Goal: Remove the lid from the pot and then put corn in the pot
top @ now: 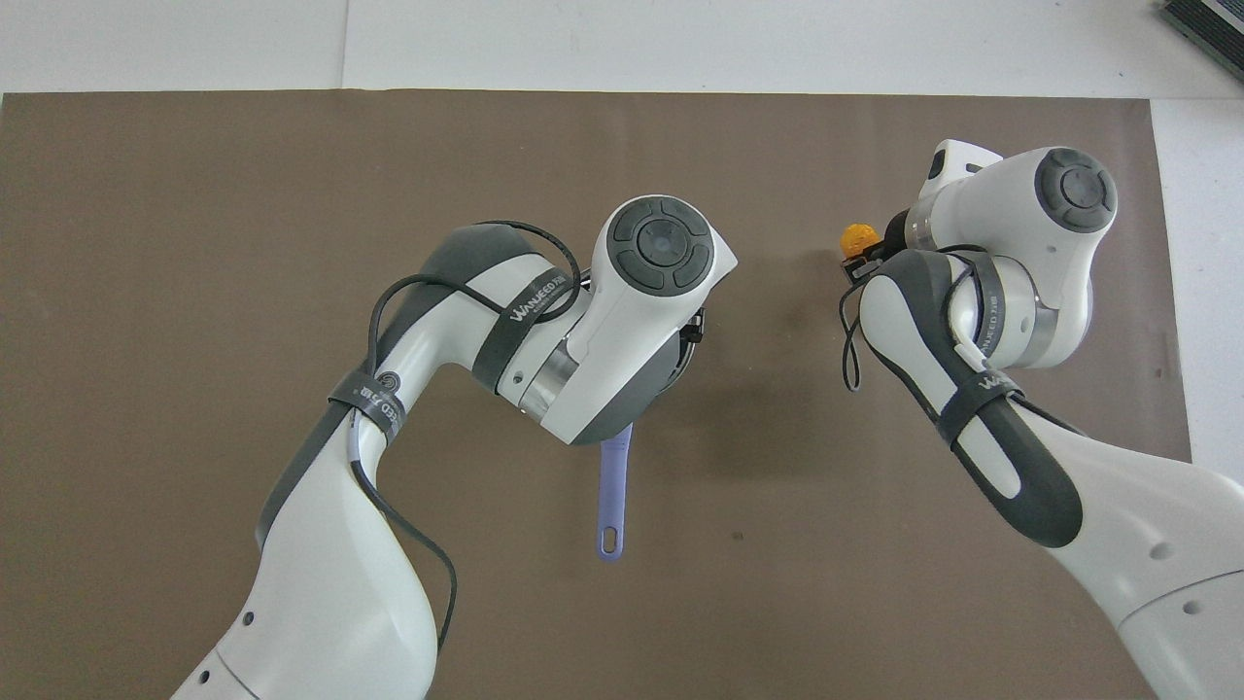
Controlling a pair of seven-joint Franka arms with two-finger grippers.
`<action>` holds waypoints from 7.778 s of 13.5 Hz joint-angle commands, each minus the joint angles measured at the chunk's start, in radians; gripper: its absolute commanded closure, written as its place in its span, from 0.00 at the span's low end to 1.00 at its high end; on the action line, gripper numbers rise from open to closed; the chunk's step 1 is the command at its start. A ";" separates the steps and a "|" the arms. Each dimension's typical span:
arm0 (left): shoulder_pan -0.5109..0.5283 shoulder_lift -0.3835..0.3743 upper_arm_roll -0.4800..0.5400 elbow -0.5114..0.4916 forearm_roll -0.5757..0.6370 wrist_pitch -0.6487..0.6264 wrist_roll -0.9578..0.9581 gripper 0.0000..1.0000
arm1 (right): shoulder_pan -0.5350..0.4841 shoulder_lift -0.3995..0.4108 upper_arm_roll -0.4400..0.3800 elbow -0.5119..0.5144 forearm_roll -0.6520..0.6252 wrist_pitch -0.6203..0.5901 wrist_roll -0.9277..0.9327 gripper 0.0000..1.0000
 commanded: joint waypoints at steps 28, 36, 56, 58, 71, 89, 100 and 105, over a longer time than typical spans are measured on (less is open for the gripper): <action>0.123 -0.190 0.033 -0.007 -0.028 -0.150 0.135 1.00 | 0.041 -0.315 -0.024 0.180 -0.093 -0.611 0.341 1.00; 0.332 -0.276 0.033 -0.102 -0.030 -0.208 0.453 1.00 | 0.283 -0.197 -0.024 0.212 -0.131 -0.528 0.816 1.00; 0.752 -0.483 0.035 -0.693 -0.028 0.174 1.036 1.00 | 0.446 0.183 0.014 0.431 -0.110 -0.307 1.077 1.00; 0.760 -0.480 0.035 -0.719 -0.028 0.193 1.065 1.00 | 0.452 0.200 0.014 0.426 -0.108 -0.293 1.076 1.00; 0.806 -0.453 0.035 -0.848 -0.028 0.399 1.105 0.00 | 0.446 0.189 0.014 0.303 -0.068 -0.224 0.962 1.00; 0.665 -0.411 0.024 -0.362 -0.028 -0.053 0.840 0.00 | 0.444 -0.019 -0.113 0.322 -0.084 -0.317 0.941 0.00; 0.603 -0.549 0.042 -0.308 -0.060 -0.303 0.662 0.00 | 0.415 -0.320 -0.192 0.153 -0.068 -0.649 0.650 0.00; 0.636 -0.575 0.035 -0.262 -0.043 -0.433 0.663 0.00 | 0.412 -0.482 -0.193 -0.114 -0.096 -0.643 0.562 0.00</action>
